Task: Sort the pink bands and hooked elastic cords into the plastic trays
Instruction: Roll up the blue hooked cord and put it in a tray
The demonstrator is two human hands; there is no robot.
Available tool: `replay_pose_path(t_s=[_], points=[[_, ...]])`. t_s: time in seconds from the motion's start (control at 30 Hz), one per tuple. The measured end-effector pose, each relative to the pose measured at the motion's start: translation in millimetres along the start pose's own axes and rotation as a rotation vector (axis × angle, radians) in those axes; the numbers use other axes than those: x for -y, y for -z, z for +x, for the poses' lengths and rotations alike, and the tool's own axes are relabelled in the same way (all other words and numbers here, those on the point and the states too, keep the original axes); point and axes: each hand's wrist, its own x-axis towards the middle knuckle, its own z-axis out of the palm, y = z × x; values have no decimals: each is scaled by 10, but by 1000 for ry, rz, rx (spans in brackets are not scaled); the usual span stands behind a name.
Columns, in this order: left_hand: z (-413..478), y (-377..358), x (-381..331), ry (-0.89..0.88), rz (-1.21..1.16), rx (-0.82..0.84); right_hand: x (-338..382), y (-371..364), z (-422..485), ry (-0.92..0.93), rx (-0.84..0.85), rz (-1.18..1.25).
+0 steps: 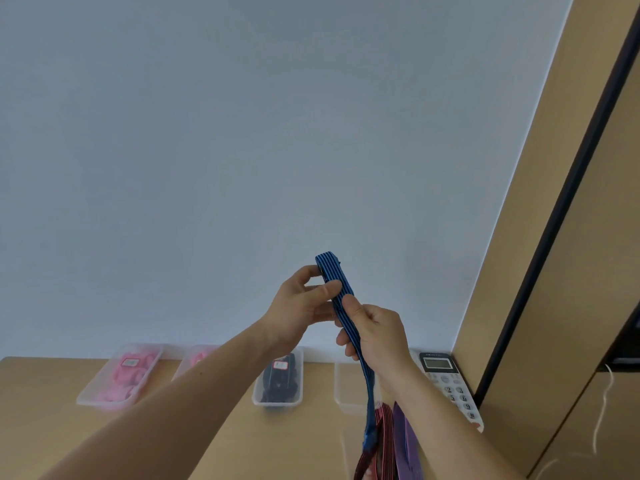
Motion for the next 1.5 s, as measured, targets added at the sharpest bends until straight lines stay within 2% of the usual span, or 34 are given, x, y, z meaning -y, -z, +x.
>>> replay_pose_path(t_s=[0.13, 0.27, 0.47, 0.63, 0.87, 0.97, 1.07, 1.17, 1.23, 1.3, 1.37, 1.43, 1.47, 1.5], points=[[2, -10, -22, -81, 56, 29, 15, 31, 6, -18, -40, -19], [-9, 20, -58, -102, 130, 54, 53, 96, -8, -53, -8, 8], [14, 61, 17, 15, 5, -34, 129, 65, -12, 1, -21, -32], [4, 101, 43, -38, 190, -20, 100, 28, -15, -4, 17, -30], [-36, 175, 111, -404, 825, 65, 166, 42, 25, -222, 120, 107], [-43, 255, 174, -684, 1177, 34, 199, 76, 76, -249, 147, 120], [-20, 262, 175, -853, 1306, 8, 201, 69, 98, -227, 139, 167], [30, 278, 171, -926, 1380, -30, 168, 30, 105, -203, 117, 242], [45, 298, 177, -888, 1327, 0, 149, 5, 109, -180, 89, 272], [37, 277, 181, -734, 1147, 16, 132, -6, 118, -139, 62, 301], [36, 214, 195, -422, 802, -8, 120, -4, 135, -77, 56, 285], [78, 149, 154, -56, 305, -52, 100, -9, 140, 0, 62, 246], [105, 125, 110, 83, 96, -36, 83, -18, 139, 34, 62, 206], [130, 104, 66, 157, -11, -6, 61, -33, 137, 64, 62, 152]])
